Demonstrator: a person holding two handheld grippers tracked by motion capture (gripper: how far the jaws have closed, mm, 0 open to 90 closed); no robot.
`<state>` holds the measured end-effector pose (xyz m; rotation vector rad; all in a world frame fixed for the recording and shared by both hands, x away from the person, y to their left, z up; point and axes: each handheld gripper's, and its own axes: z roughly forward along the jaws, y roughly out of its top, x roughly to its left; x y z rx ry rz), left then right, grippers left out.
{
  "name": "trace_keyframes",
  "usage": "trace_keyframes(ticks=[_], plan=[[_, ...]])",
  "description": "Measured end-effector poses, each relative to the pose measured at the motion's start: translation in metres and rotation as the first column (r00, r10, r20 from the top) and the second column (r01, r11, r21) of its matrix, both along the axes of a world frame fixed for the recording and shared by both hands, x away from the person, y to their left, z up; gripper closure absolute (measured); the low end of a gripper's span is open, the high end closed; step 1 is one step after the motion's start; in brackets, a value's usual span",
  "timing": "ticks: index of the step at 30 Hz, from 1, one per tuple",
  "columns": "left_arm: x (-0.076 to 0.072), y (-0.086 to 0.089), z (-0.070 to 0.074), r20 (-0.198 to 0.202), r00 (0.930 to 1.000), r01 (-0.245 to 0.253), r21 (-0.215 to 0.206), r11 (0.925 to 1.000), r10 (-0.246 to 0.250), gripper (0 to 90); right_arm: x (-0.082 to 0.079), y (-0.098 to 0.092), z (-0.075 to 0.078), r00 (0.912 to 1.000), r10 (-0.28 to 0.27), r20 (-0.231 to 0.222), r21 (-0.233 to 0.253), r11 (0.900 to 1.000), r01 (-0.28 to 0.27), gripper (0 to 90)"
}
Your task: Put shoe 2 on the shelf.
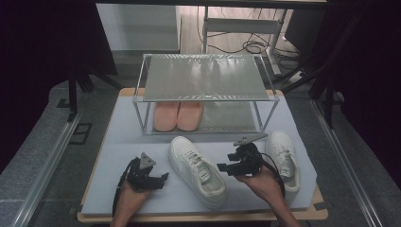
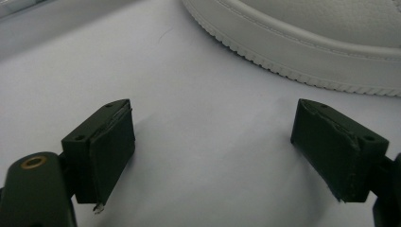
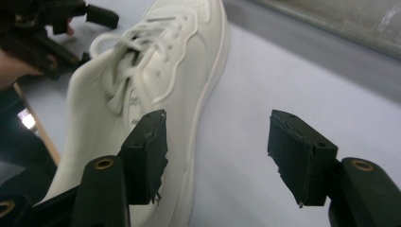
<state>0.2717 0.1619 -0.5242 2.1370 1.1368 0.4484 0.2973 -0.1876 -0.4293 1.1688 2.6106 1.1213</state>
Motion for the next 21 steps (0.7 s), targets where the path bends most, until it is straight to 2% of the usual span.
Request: trace_keyframes(ticks=[5,9,14,15,17,19,21], plan=[[0.000,0.000,0.000,-0.001,1.0000,0.001,0.001,1.0000,-0.001,14.4,-0.012,0.003,0.001,0.9986,0.050,-0.020,-0.030,0.998,-0.050,39.9],[0.000,0.000,0.000,0.000,1.0000,0.000,0.001,1.0000,0.000,14.4,-0.014,0.011,-0.003,0.9961,0.084,-0.029,-0.053,0.995,-0.085,43.4],[0.000,0.000,0.000,0.001,1.0000,0.000,0.001,1.0000,0.000,14.5,-0.011,0.023,-0.012,0.9910,0.125,-0.046,-0.109,0.986,-0.130,51.8],[0.000,0.000,0.000,0.002,1.0000,0.000,0.001,1.0000,0.000,14.5,-0.009,0.027,-0.016,0.9906,0.126,-0.053,-0.142,0.981,-0.132,54.4],[0.000,0.000,0.000,0.001,1.0000,0.001,0.000,1.0000,-0.001,14.6,-0.009,0.028,-0.017,0.9898,0.129,-0.061,-0.149,0.979,-0.137,56.4],[0.000,0.000,0.000,-0.001,1.0000,0.001,-0.001,1.0000,-0.001,14.6,-0.007,0.031,-0.020,0.9869,0.141,-0.079,-0.177,0.972,-0.153,59.5],[0.000,0.000,0.000,0.001,1.0000,0.001,0.001,1.0000,-0.001,14.6,-0.007,0.032,-0.020,0.9834,0.155,-0.094,-0.168,0.971,-0.169,68.5]])
